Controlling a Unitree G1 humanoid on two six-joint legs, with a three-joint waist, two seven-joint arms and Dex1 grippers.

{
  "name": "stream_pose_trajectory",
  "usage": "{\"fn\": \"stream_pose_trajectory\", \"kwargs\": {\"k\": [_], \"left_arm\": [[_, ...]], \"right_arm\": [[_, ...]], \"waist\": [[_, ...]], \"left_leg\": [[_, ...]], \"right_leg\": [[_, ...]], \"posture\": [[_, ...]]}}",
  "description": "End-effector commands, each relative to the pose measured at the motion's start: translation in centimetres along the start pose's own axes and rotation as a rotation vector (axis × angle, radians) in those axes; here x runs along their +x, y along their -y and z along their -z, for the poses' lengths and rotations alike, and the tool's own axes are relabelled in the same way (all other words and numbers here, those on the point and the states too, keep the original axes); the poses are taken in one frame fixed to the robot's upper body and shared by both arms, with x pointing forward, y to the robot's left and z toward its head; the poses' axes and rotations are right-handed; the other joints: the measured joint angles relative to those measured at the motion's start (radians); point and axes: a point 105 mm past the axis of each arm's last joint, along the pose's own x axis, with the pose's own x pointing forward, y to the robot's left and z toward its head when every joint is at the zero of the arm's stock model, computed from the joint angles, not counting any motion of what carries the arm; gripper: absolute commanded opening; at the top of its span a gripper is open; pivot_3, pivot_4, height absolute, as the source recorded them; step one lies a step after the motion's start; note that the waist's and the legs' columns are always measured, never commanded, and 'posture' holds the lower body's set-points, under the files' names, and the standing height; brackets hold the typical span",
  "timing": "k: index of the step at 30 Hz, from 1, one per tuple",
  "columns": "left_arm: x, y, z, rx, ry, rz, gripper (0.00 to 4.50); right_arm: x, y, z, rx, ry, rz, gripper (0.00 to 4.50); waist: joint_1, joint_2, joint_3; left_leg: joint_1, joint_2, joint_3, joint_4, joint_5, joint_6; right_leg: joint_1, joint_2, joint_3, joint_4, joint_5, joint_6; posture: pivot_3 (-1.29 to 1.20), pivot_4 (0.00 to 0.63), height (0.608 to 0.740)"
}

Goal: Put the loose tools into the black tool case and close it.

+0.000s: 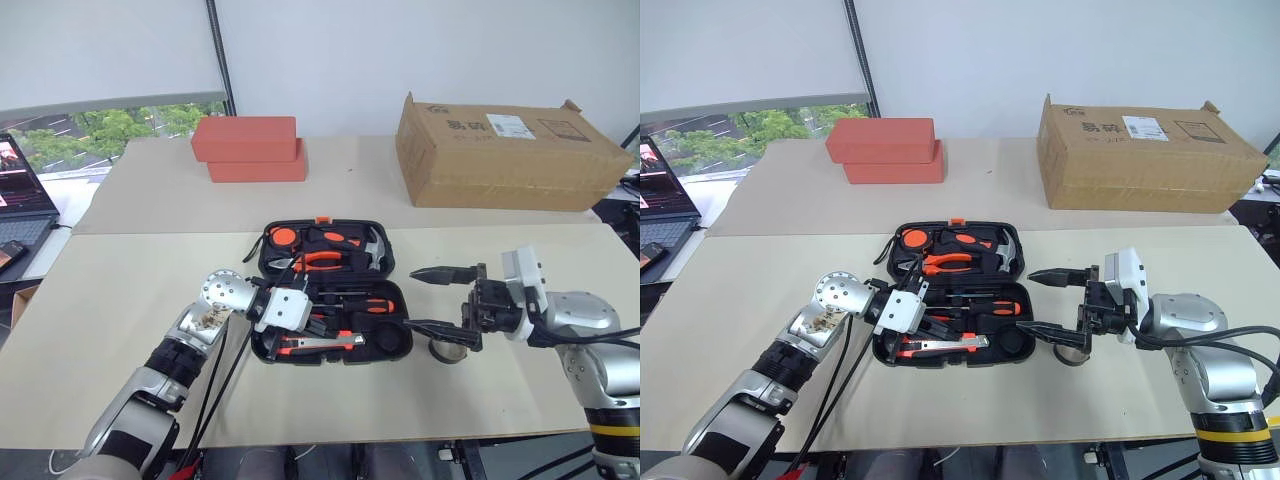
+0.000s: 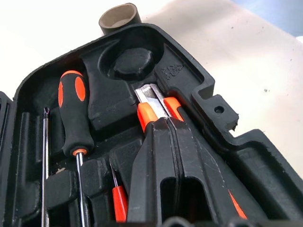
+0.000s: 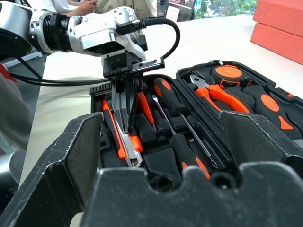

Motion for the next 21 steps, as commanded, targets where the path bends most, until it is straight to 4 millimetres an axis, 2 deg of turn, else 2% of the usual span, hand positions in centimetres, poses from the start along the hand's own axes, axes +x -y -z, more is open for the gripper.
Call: {"fn": "stream_pose_trajectory", "kwargs": {"k": [1,6,8,10,13,17,21], "left_arm": [[0.5,1.4,2.2,-0.076,-0.077,0.043,0.03],[0.9,1.4,3.1,-0.093,-0.083,0.012,0.03],[1.0,1.0,2.7,-0.086,-0.056,-0.012,0.03],[0.9,-0.1,1.5,-0.074,0.004,-0.073,0.03],[0.1,-2.3,-1.3,-0.079,0.114,-0.187,0.03],[-1.9,-2.7,-5.9,-0.128,0.266,-0.183,0.03],[-3.0,-1.1,-7.8,-0.155,0.274,-0.088,1.07]], "right_arm": [[-0.3,0.1,-1.3,-0.058,0.015,0.007,4.5],[-0.6,0.0,-1.1,-0.052,-0.008,0.013,4.5],[-0.8,0.0,-0.8,-0.047,-0.039,0.016,4.5],[-1.2,0.0,-0.5,-0.054,-0.09,0.022,4.5],[-1.9,-0.5,0.2,-0.067,-0.197,0.023,4.5],[-2.9,-1.8,1.6,-0.057,-0.384,0.003,4.5],[-3.4,-3.1,2.4,-0.048,-0.532,-0.033,4.5]], "waist": [[-0.001,0.001,-0.001],[0.002,0.001,-0.002],[0.003,0.001,-0.002],[0.003,0.001,-0.002],[0.005,0.001,-0.002],[0.001,0.001,-0.002],[-0.004,0.001,-0.002]], "left_leg": [[0.0,0.0,0.0,0.0,0.0,0.0],[0.0,0.0,0.0,0.0,0.0,0.0],[0.0,0.0,0.0,0.001,0.0,0.0],[0.0,0.0,0.0,0.001,0.0,0.001],[-0.001,0.0,0.0,0.001,0.0,0.001],[-0.007,0.0,-0.001,0.001,0.0,0.001],[-0.007,0.0,-0.001,0.001,0.001,-0.001]], "right_leg": [[0.0,0.0,0.0,0.0,0.0,0.0],[0.0,0.0,0.0,0.0,0.0,0.0],[0.0,0.0,0.0,0.0,0.0,0.0],[0.0,-0.001,0.0,0.0,0.0,0.0],[-0.001,-0.002,0.0,0.001,0.0,0.001],[-0.005,-0.001,0.0,0.0,0.0,0.0],[-0.006,0.0,0.001,0.0,0.003,-0.004]], "posture": [[0.0,0.15,0.711],[0.0,0.15,0.711],[0.0,0.15,0.711],[0.0,0.15,0.711],[0.0,0.15,0.711],[0.0,0.15,0.711],[0.0,0.15,0.711]]}}
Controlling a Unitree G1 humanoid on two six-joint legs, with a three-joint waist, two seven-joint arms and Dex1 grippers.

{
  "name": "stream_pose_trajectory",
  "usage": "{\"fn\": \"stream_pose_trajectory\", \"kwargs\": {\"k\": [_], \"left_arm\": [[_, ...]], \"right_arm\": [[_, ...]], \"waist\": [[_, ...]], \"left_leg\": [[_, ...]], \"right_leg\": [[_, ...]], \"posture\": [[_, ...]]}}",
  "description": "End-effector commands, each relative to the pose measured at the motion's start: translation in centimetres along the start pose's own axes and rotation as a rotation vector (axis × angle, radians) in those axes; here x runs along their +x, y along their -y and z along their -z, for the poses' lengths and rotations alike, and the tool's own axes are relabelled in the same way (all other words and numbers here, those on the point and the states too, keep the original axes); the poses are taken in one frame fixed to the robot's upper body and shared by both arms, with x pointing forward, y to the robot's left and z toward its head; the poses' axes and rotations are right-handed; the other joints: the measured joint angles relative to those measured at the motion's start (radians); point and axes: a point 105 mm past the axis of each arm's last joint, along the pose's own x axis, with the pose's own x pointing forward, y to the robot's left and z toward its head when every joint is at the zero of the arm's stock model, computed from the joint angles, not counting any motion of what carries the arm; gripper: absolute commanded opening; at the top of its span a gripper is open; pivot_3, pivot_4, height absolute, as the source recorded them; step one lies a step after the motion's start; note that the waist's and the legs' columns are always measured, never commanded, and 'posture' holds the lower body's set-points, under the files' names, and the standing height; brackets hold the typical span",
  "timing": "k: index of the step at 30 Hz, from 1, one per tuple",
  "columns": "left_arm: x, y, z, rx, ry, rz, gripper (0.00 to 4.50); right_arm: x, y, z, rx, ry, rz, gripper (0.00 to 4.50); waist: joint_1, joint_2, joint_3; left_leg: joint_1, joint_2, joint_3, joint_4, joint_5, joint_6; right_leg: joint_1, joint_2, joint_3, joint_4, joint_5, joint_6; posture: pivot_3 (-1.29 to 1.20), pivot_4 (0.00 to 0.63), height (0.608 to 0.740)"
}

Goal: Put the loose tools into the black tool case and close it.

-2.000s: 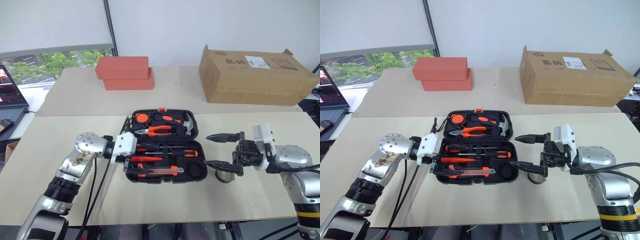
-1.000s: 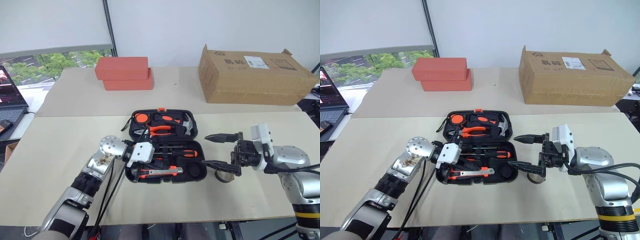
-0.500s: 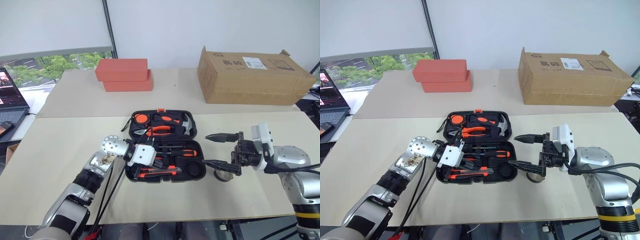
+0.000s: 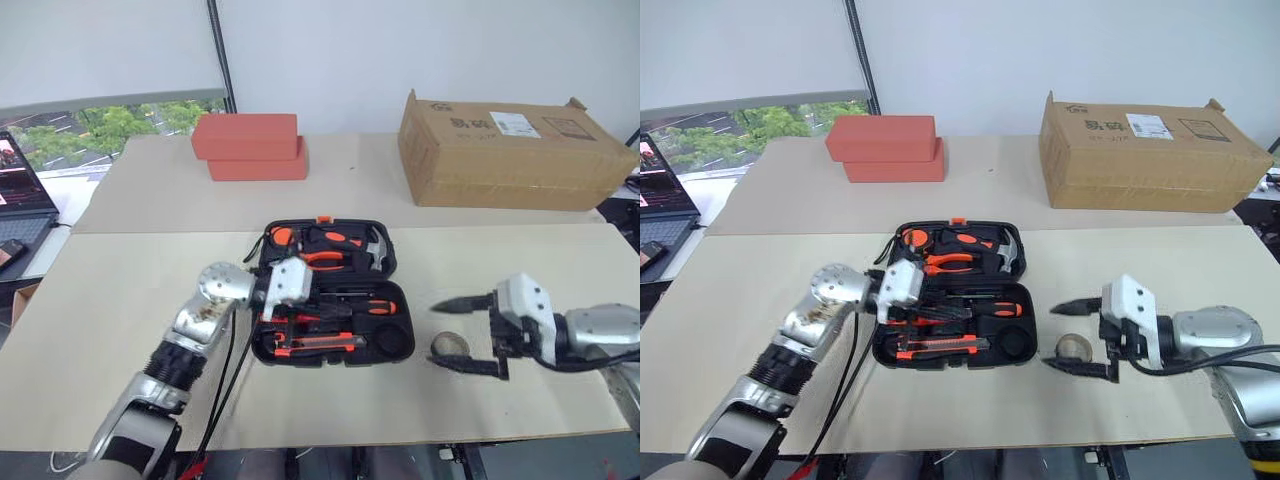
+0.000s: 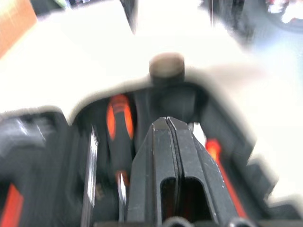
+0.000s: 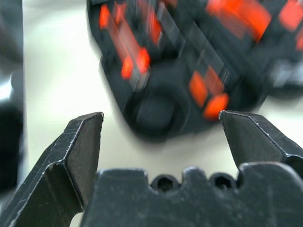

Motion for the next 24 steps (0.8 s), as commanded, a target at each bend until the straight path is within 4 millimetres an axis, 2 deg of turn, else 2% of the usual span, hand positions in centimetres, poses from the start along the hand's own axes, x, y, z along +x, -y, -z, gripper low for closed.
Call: {"fn": "stream_pose_trajectory", "kwargs": {"k": [1,2,9,10,13,15,22,23,24], "left_arm": [[-0.8,1.7,-1.9,-0.021,0.009,0.083,1.56],[-1.1,2.1,-1.9,-0.022,-0.012,0.098,1.74],[-2.2,2.8,-1.6,-0.027,-0.092,0.109,4.35],[-2.2,2.9,-1.6,-0.025,-0.099,0.11,4.49],[-2.2,2.9,-1.6,-0.021,-0.112,0.113,4.5],[-2.2,3.0,-1.7,-0.017,-0.11,0.114,4.5],[-2.2,3.1,-1.7,-0.019,-0.112,0.112,4.5],[-2.2,3.1,-1.7,-0.019,-0.112,0.111,4.5],[-2.2,3.1,-1.7,-0.017,-0.112,0.108,4.5]], "right_arm": [[-0.4,-0.7,-0.1,-0.047,-0.124,-0.003,4.5],[-0.4,-0.7,0.4,-0.042,-0.168,0.008,4.5],[0.3,-0.8,2.1,-0.025,-0.279,0.013,4.5],[0.4,-0.7,2.5,-0.021,-0.296,0.019,4.25],[0.5,-0.5,4.4,-0.007,-0.357,0.04,3.44],[0.4,-0.3,5.2,-0.01,-0.382,0.051,2.75],[0.6,0.0,5.3,-0.02,-0.374,0.057,0.34],[0.7,0.0,5.3,-0.025,-0.372,0.056,0.05],[0.7,0.3,5.0,-0.032,-0.362,0.064,0.05]], "waist": [[-0.001,0.0,0.0],[0.0,0.0,0.0],[0.007,-0.002,0.001],[0.007,-0.002,0.001],[0.006,-0.002,0.001],[0.005,-0.002,0.001],[0.004,-0.002,0.001],[0.004,-0.002,0.001],[0.004,-0.002,0.001]], "left_leg": [[0.001,0.0,0.0,0.0,0.0,0.0],[0.001,0.0,0.0,0.0,0.0,0.0],[0.002,0.0,-0.001,0.0,-0.001,0.002],[0.002,0.0,-0.001,0.0,-0.001,0.002],[0.001,-0.001,-0.001,0.0,-0.001,0.002],[0.0,-0.001,-0.001,0.0,-0.002,0.002],[0.0,-0.001,0.0,0.0,-0.001,0.002],[0.0,-0.001,0.0,0.0,-0.001,0.002],[0.001,-0.001,0.0,0.0,-0.001,0.002]], "right_leg": [[0.001,0.0,0.0,0.0,-0.003,0.004],[0.001,0.0,0.0,-0.001,-0.004,0.006],[0.002,0.0,-0.001,-0.001,-0.004,0.007],[0.002,0.0,-0.001,-0.001,-0.004,0.007],[0.001,0.0,0.0,-0.001,-0.004,0.007],[0.001,0.0,0.0,-0.002,-0.004,0.007],[0.001,0.0,0.0,-0.002,-0.005,0.007],[0.001,0.0,0.0,-0.002,-0.005,0.007],[0.002,0.001,0.0,-0.002,-0.005,0.007]], "posture": [[0.0,0.15,0.711],[0.0,0.15,0.711],[0.0,0.15,0.711],[0.0,0.15,0.711],[0.0,0.15,0.711],[0.0,0.15,0.711],[0.0,0.15,0.711],[0.0,0.15,0.711],[0.0,0.15,0.711]]}}
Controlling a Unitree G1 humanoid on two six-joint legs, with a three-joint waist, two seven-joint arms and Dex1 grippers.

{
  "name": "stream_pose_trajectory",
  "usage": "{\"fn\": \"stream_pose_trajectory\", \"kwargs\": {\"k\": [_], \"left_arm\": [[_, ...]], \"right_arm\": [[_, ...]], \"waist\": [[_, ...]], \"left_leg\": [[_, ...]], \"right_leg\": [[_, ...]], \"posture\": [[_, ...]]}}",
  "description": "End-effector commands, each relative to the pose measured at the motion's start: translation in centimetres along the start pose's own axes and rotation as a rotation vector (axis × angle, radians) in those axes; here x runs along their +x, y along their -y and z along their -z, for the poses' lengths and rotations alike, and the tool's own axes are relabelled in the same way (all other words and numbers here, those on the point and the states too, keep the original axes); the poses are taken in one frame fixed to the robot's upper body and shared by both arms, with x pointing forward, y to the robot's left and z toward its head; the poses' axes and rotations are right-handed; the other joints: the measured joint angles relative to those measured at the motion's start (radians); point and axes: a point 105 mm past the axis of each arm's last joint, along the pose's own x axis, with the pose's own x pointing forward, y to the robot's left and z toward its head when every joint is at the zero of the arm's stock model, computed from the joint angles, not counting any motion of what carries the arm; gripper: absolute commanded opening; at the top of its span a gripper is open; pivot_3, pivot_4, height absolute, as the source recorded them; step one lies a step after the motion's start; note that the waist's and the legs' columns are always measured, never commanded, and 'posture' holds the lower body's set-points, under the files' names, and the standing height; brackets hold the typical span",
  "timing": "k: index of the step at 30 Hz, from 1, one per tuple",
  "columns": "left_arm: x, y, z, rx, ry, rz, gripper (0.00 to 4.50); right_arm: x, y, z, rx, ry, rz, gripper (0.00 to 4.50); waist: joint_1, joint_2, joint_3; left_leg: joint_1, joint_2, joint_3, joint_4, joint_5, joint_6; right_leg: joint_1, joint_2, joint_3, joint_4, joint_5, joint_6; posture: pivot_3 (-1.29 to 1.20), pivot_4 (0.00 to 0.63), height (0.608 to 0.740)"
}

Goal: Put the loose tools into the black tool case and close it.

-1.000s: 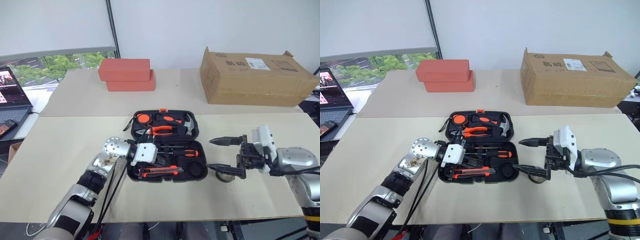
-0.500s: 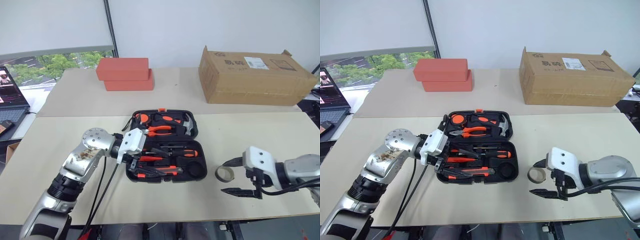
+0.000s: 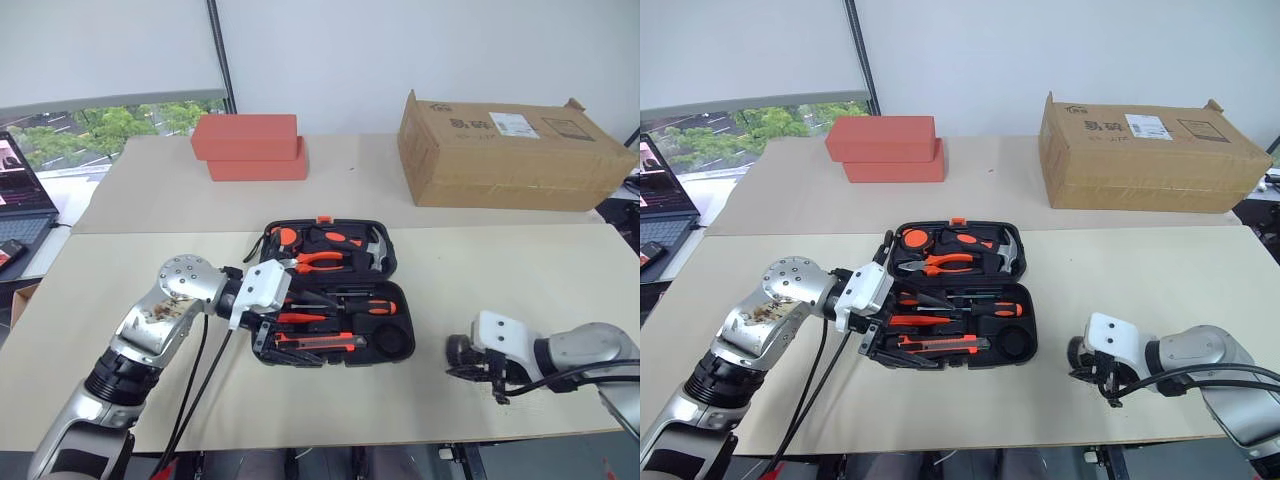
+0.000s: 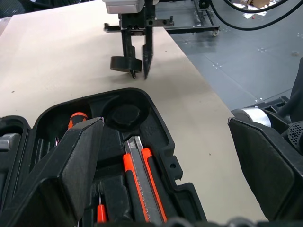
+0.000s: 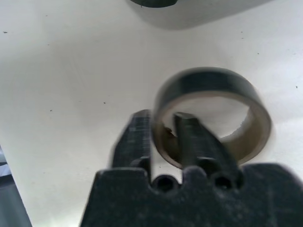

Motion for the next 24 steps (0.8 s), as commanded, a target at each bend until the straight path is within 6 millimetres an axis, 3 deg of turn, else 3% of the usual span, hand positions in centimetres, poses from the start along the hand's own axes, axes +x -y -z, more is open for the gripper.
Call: {"fn": "stream_pose_trajectory", "kwargs": {"k": [1,5,8,15,23,24], "left_arm": [[-0.3,0.0,-0.7,0.033,0.002,-0.013,4.5],[-0.6,-0.1,-0.6,0.027,-0.001,-0.045,4.5],[-1.2,-0.4,-0.4,0.006,-0.004,-0.091,4.5],[-2.1,-0.2,-0.2,-0.042,-0.003,-0.199,4.5],[-2.2,0.5,-0.1,-0.056,-0.008,-0.247,4.5],[-2.1,0.5,-0.1,-0.055,-0.009,-0.249,4.5]], "right_arm": [[-0.2,0.7,-1.0,-0.04,0.026,0.025,0.05],[-1.0,1.7,-2.5,-0.106,0.043,0.05,0.05],[-1.3,1.9,-5.0,-0.187,0.08,0.027,0.05],[0.5,0.3,-10.5,-0.416,0.144,-0.097,0.05],[1.6,-1.0,-10.2,-0.448,0.078,-0.229,0.05],[1.7,-1.0,-10.0,-0.453,0.064,-0.231,0.38]], "waist": [[0.0,0.0,0.0],[-0.002,0.0,0.0],[-0.004,0.0,0.0],[-0.004,0.0,0.0],[0.002,0.0,0.0],[0.0,0.0,0.0]], "left_leg": [[0.0,0.0,0.0,0.0,0.0,0.0],[0.0,0.0,0.0,0.0,0.0,0.0],[0.0,0.0,0.0,0.0,0.0,0.0],[0.0,0.001,0.0,0.0,0.0,0.0],[-0.002,-0.001,0.0,0.001,0.001,-0.003],[-0.002,-0.001,0.0,0.001,0.001,-0.002]], "right_leg": [[0.0,0.0,0.0,0.0,0.0,0.0],[0.0,0.0,0.001,0.0,0.0,0.0],[-0.001,0.0,0.001,0.001,0.0,0.0],[-0.001,0.0,0.001,0.001,0.0,0.0],[-0.002,-0.002,-0.001,0.0,0.002,-0.004],[-0.002,-0.002,-0.001,0.0,0.002,-0.004]], "posture": [[0.0,0.15,0.711],[0.0,0.15,0.711],[0.0,0.15,0.711],[0.0,0.15,0.711],[0.0,0.15,0.711],[0.0,0.15,0.711]]}}
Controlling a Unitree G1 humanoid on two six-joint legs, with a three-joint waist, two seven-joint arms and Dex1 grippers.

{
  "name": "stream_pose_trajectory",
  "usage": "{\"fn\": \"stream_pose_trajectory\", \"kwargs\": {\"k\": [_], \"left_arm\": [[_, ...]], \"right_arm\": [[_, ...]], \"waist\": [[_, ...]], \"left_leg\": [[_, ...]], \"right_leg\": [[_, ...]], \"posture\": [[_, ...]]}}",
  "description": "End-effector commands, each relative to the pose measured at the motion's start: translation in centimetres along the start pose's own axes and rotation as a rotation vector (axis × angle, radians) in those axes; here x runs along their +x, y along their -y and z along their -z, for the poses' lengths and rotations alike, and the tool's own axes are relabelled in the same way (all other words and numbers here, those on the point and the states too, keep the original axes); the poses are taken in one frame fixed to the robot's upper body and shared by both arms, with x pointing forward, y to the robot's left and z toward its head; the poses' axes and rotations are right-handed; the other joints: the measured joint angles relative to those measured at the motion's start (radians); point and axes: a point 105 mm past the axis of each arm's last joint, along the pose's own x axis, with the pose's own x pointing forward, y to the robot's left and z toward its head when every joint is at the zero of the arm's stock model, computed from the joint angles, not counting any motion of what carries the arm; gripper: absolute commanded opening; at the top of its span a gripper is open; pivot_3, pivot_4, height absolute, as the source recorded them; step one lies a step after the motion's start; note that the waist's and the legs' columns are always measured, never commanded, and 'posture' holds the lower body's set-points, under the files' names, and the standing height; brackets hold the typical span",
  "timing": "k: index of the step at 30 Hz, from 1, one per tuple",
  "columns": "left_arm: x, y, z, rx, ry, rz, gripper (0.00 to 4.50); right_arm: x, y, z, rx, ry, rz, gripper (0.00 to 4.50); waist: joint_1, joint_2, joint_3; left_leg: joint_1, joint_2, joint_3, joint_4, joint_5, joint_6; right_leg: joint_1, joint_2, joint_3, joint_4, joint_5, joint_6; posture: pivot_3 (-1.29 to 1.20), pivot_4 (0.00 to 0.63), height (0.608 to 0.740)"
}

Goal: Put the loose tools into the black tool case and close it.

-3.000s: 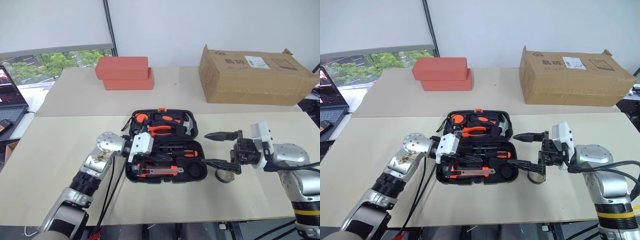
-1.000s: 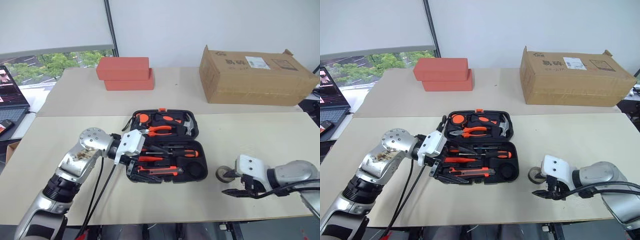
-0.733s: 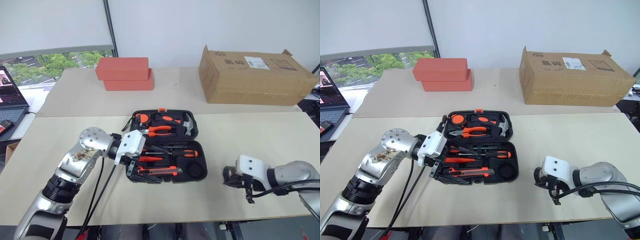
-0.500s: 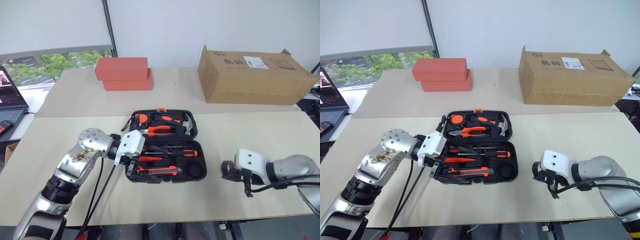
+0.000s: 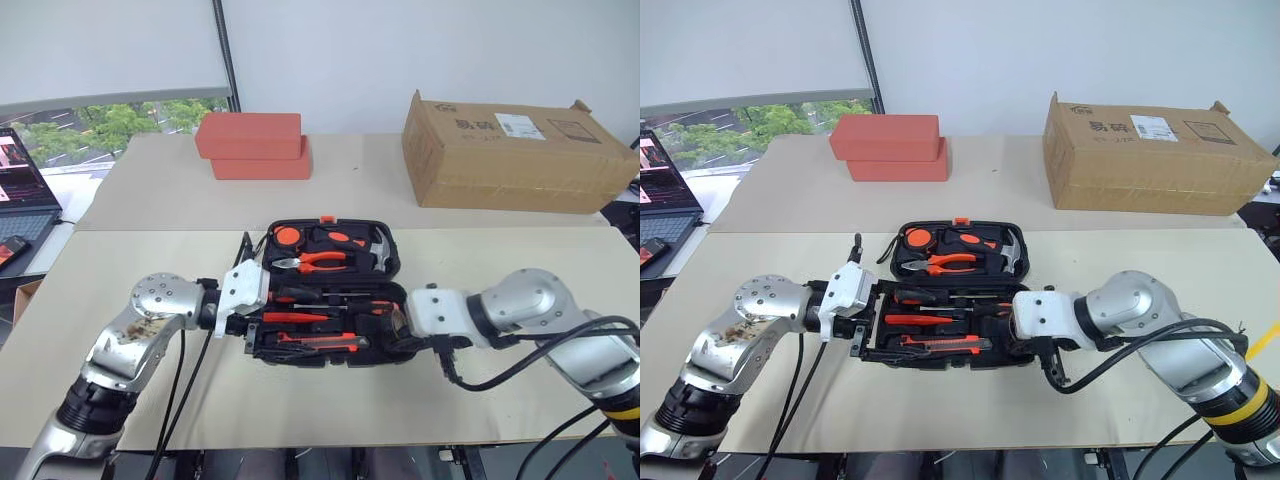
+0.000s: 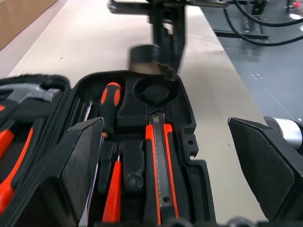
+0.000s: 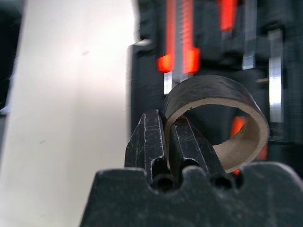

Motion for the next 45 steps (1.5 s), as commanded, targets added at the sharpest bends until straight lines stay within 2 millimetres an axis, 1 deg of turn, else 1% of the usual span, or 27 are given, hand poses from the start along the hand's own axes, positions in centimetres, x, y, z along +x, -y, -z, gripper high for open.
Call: {"fn": "stream_pose_trajectory", "kwargs": {"k": [1,3,6,7,8,9,11,13,15,18,20,22,25,26,27,28,31,34,39,40,41,43,45], "left_arm": [[-0.3,0.1,-1.0,0.041,0.017,-0.02,4.5],[-0.2,0.2,-1.0,0.041,0.018,-0.023,4.5],[-0.2,0.4,-0.9,0.038,0.019,-0.025,4.5],[-0.2,0.5,-0.8,0.035,0.018,-0.026,4.5],[-0.3,0.5,-0.8,0.034,0.017,-0.027,4.5],[-0.3,0.5,-0.7,0.033,0.016,-0.028,4.5],[-0.4,0.4,-0.6,0.031,0.015,-0.033,4.5],[-0.8,-0.1,-0.4,0.019,0.016,-0.065,4.5],[-1.3,-0.9,-0.3,-0.009,0.039,-0.12,4.5],[-2.5,-3.0,0.5,-0.06,0.059,-0.268,4.5],[-3.6,-4.9,1.5,-0.124,0.077,-0.394,4.5],[-4.4,-6.1,2.2,-0.163,0.08,-0.479,4.5],[-6.1,-8.9,3.7,-0.254,0.086,-0.637,4.5],[-6.7,-9.9,4.4,-0.293,0.08,-0.691,4.5],[-7.1,-10.6,4.7,-0.309,0.073,-0.73,4.5],[-7.5,-11.1,5.0,-0.348,0.08,-0.749,4.5],[-7.6,-11.6,5.1,-0.402,0.1,-0.744,4.5],[-7.3,-11.4,5.7,-0.495,0.108,-0.677,4.5],[-7.0,-10.9,6.4,-0.631,0.111,-0.607,4.5],[-7.0,-11.0,6.5,-0.656,0.115,-0.607,4.5],[-7.0,-11.2,6.5,-0.673,0.119,-0.612,4.5],[-7.2,-11.7,6.6,-0.699,0.123,-0.632,4.5],[-7.4,-11.9,6.6,-0.704,0.125,-0.646,4.5]], "right_arm": [[-0.5,0.3,0.2,-0.035,-0.05,-0.003,0.61],[-0.6,0.5,0.3,-0.037,-0.06,0.001,1.17],[-0.7,0.7,0.3,-0.043,-0.066,0.004,2.19],[-0.7,0.7,0.2,-0.045,-0.062,0.004,2.51],[-0.8,0.7,0.1,-0.045,-0.056,0.006,2.98],[-0.9,0.7,-0.1,-0.044,-0.049,0.008,3.19],[-1.3,0.8,-0.4,-0.038,-0.036,0.019,3.94],[-2.1,1.5,-1.2,-0.001,0.025,0.063,4.45],[-2.8,2.3,-1.6,0.039,0.087,0.12,4.45],[-3.7,3.8,-1.3,0.133,0.176,0.211,4.45],[-4.2,6.2,0.1,0.208,0.225,0.368,4.45],[-4.3,7.8,1.3,0.326,0.283,0.455,4.45],[-4.5,10.6,3.9,0.554,0.341,0.598,4.45],[-4.7,11.7,4.9,0.634,0.344,0.657,4.45],[-4.8,12.4,5.5,0.705,0.359,0.683,4.45],[-4.6,12.8,5.6,0.769,0.393,0.667,4.45],[-4.2,13.4,5.4,0.904,0.482,0.614,4.45],[-2.7,13.8,5.8,1.062,0.525,0.536,4.45],[-1.3,14.4,5.6,1.174,0.581,0.447,4.45],[-1.0,14.6,5.8,1.191,0.573,0.445,4.06],[-0.8,14.8,6.0,1.197,0.569,0.449,3.93],[-0.9,15.3,6.0,1.209,0.596,0.455,3.41],[-1.4,15.8,5.6,1.222,0.643,0.454,2.61]], "waist": [[-0.003,0.0,0.0],[-0.003,0.0,0.0],[-0.005,0.0,0.0],[-0.005,0.0,0.0],[-0.004,0.0,0.0],[-0.004,0.0,0.0],[-0.004,0.0,0.0],[-0.004,0.0,0.0],[-0.004,0.0,0.0],[-0.004,0.0,0.0],[-0.004,0.0,0.0],[-0.004,-0.001,0.0],[-0.004,-0.001,0.0],[-0.004,-0.001,0.0],[-0.005,-0.001,0.0],[-0.006,-0.001,0.0],[-0.009,-0.001,0.0],[-0.016,-0.001,0.0],[-0.029,-0.001,0.0],[-0.03,0.0,0.0],[-0.03,-0.001,0.0],[-0.031,-0.001,0.0],[-0.032,-0.001,0.0]], "left_leg": [[0.0,0.0,0.0,0.0,0.0,0.0],[0.001,0.0,0.0,0.0,0.0,0.001],[0.001,0.001,0.0,0.0,-0.001,0.001],[0.001,0.001,0.0,0.0,-0.001,0.001],[0.001,0.001,0.0,0.0,-0.001,0.001],[0.001,0.001,0.0,0.0,-0.001,0.001],[0.001,0.001,0.0,0.0,-0.001,0.001],[0.001,0.001,0.0,0.0,-0.001,0.001],[0.001,0.001,0.0,0.0,-0.001,0.001],[0.002,0.001,0.0,0.0,-0.001,0.001],[0.003,0.001,0.0,0.0,-0.001,0.001],[0.004,0.001,0.0,0.0,-0.001,0.002],[0.003,0.0,0.001,0.0,0.0,0.0],[0.003,0.0,0.001,0.0,0.002,-0.003],[0.002,0.0,0.001,0.0,0.003,-0.005],[0.002,0.0,0.001,0.0,0.004,-0.006],[0.001,0.0,0.002,0.0,0.004,-0.006],[0.001,0.0,0.002,-0.002,0.004,-0.007],[-0.002,0.0,0.002,-0.003,0.004,-0.007],[-0.002,0.0,0.002,-0.003,0.004,-0.007],[-0.002,0.0,0.002,-0.003,0.004,-0.007],[-0.002,0.0,0.002,-0.003,0.005,-0.008],[-0.001,0.0,0.002,-0.003,0.005,-0.009]], "right_leg": [[0.0,0.0,0.0,0.0,0.0,0.0],[0.0,0.0,0.0,0.001,-0.001,0.002],[0.0,0.001,0.001,0.001,-0.001,0.002],[0.0,0.001,0.0,0.001,-0.001,0.002],[0.0,0.001,0.0,0.001,-0.001,0.002],[0.0,0.001,0.0,0.001,-0.001,0.002],[0.0,0.001,0.0,0.001,-0.001,0.002],[0.0,0.001,0.0,0.001,-0.001,0.002],[0.0,0.001,0.0,0.001,-0.001,0.001],[0.0,0.001,0.0,0.001,0.0,-0.001],[0.001,0.001,0.0,0.001,0.0,-0.001],[0.002,0.001,0.0,0.001,0.0,-0.001],[0.001,0.001,0.0,0.002,0.002,-0.004],[0.002,0.001,0.0,0.002,0.003,-0.004],[0.001,0.001,0.0,0.003,0.003,-0.005],[0.001,0.001,0.0,0.003,0.003,-0.005],[0.0,0.001,0.0,0.003,0.003,-0.005],[0.0,0.002,-0.001,0.003,0.003,-0.006],[-0.002,0.002,-0.002,0.003,0.003,-0.005],[-0.002,0.002,-0.002,0.003,0.003,-0.005],[-0.002,0.002,-0.002,0.003,0.003,-0.005],[-0.002,0.002,-0.002,0.003,0.003,-0.005],[-0.002,0.001,-0.001,0.003,0.003,-0.005]], "posture": [[0.0,0.15,0.711],[0.0,0.15,0.711],[0.0,0.15,0.711],[0.0,0.15,0.711],[0.0,0.15,0.711],[0.0,0.15,0.711],[0.0,0.15,0.711],[0.0,0.15,0.711],[0.0,0.15,0.711],[0.0,0.15,0.711],[0.0,0.15,0.711],[0.0,0.15,0.711],[0.0,0.15,0.711],[0.0,0.15,0.711],[0.0,0.15,0.711],[0.0,0.15,0.711],[0.0,0.15,0.711],[0.0,0.15,0.711],[0.0,0.15,0.711],[0.0,0.15,0.711],[0.0,0.15,0.711],[0.0,0.15,0.711],[0.0,0.15,0.711]]}}
